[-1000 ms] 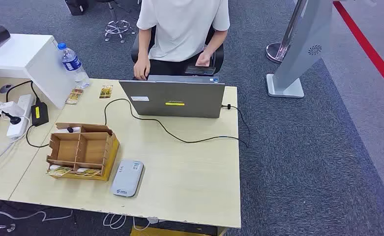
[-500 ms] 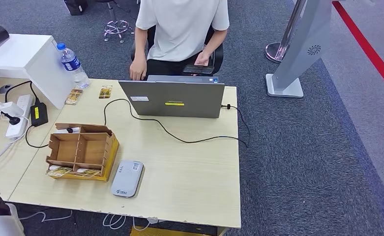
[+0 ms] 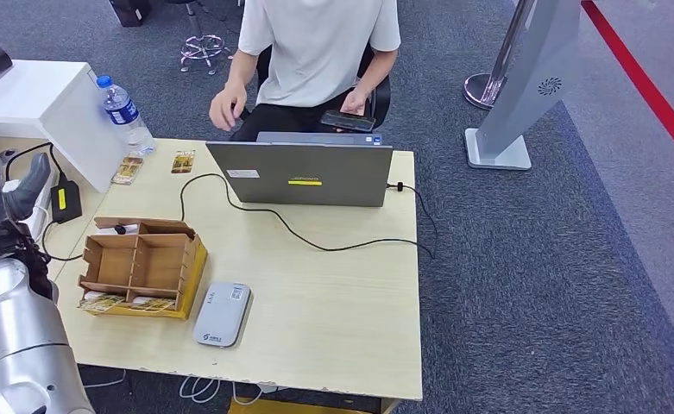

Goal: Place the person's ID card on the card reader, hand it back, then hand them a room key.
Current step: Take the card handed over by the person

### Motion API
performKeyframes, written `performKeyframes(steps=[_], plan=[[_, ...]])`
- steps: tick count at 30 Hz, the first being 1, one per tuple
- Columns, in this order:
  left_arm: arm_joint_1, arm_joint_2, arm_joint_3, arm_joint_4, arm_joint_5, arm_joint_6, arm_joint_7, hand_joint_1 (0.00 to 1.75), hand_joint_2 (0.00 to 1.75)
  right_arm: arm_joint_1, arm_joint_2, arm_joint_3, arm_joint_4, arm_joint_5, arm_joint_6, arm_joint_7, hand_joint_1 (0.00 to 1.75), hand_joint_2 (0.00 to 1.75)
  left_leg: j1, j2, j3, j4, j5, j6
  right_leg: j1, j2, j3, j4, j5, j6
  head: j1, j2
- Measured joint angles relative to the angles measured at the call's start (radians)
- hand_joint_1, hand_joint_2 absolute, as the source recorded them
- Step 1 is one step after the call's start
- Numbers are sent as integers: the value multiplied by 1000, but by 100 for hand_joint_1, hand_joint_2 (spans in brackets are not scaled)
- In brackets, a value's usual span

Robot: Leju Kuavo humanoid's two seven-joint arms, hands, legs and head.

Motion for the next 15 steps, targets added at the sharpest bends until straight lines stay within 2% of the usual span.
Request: performKeyframes(steps=[15], plan=[[-275, 69, -331, 210, -348, 31, 150, 0, 175, -6, 1, 3, 3, 57, 2, 32, 0, 0, 0, 0, -1, 1, 0, 0, 0, 0, 0, 0, 1, 0, 1, 0]])
